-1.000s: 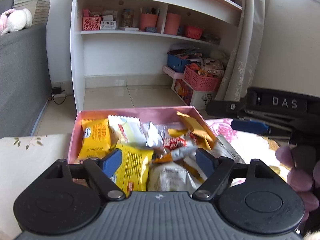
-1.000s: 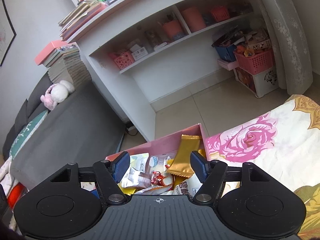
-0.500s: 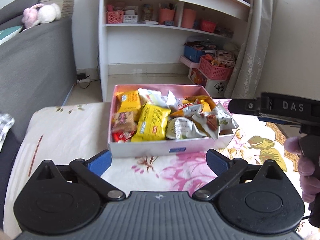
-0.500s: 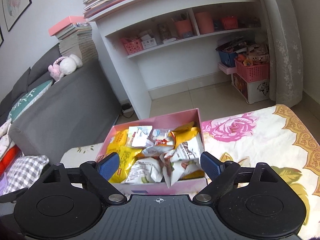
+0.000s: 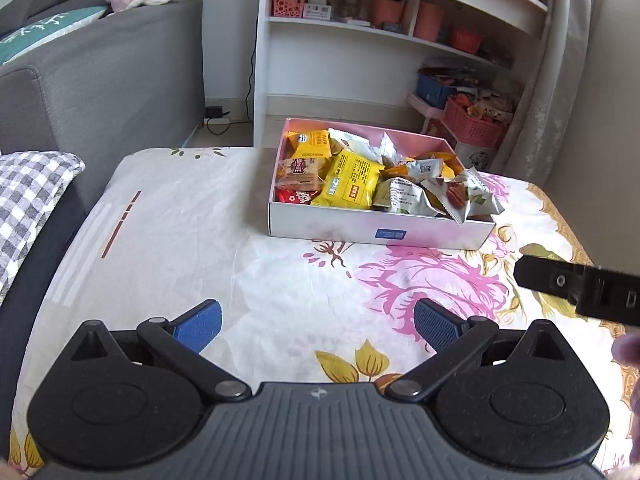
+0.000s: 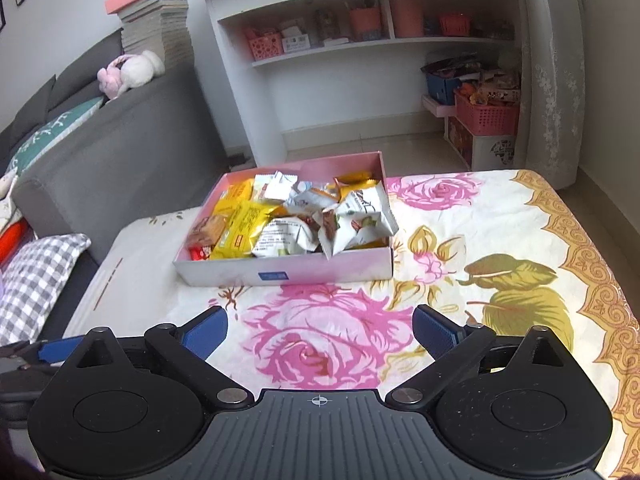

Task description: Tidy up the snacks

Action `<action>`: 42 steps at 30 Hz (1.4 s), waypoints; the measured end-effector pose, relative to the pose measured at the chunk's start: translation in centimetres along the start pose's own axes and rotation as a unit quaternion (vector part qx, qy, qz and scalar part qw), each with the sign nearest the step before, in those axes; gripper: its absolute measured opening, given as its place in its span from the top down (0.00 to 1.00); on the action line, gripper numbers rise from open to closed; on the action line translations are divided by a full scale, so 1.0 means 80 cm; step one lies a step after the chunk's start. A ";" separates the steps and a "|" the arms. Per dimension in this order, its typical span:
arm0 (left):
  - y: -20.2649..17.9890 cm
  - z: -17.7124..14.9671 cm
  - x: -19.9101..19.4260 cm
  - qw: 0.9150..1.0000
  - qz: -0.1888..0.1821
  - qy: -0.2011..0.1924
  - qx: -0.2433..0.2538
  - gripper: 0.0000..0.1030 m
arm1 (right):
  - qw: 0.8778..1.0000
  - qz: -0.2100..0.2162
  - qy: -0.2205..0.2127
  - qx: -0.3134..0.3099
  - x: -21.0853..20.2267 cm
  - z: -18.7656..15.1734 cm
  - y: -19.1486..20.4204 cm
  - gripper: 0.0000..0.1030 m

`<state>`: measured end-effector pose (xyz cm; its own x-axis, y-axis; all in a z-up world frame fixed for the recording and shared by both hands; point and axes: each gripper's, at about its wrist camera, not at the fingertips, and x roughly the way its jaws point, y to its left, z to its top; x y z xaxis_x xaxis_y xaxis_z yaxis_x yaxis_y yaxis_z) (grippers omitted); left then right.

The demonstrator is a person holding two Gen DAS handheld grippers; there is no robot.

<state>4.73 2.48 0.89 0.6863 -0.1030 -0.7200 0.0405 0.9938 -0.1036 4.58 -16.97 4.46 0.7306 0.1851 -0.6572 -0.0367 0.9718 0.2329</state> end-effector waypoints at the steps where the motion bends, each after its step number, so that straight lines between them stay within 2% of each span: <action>1: 0.000 -0.001 -0.003 1.000 0.001 -0.001 0.004 0.00 | 1.000 -0.002 -0.003 -0.002 -0.003 -0.005 0.002 0.03; 11: 0.008 -0.021 -0.003 0.999 0.046 0.023 -0.013 0.00 | 0.998 -0.040 -0.010 -0.038 -0.002 -0.016 0.005 0.03; 21: 0.001 -0.019 -0.002 0.997 0.077 0.014 -0.021 0.00 | 0.997 -0.045 0.009 -0.061 0.015 -0.017 0.017 0.03; 42: -0.001 -0.017 -0.011 0.997 0.072 0.003 -0.017 0.00 | 0.996 -0.049 0.018 -0.071 0.023 -0.020 0.021 0.03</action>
<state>3.11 2.42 0.58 0.6792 0.0406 -0.7328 -0.0827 0.9963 -0.0214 4.74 -14.78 2.48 0.7105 0.0915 -0.6977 -0.0651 0.9958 0.0643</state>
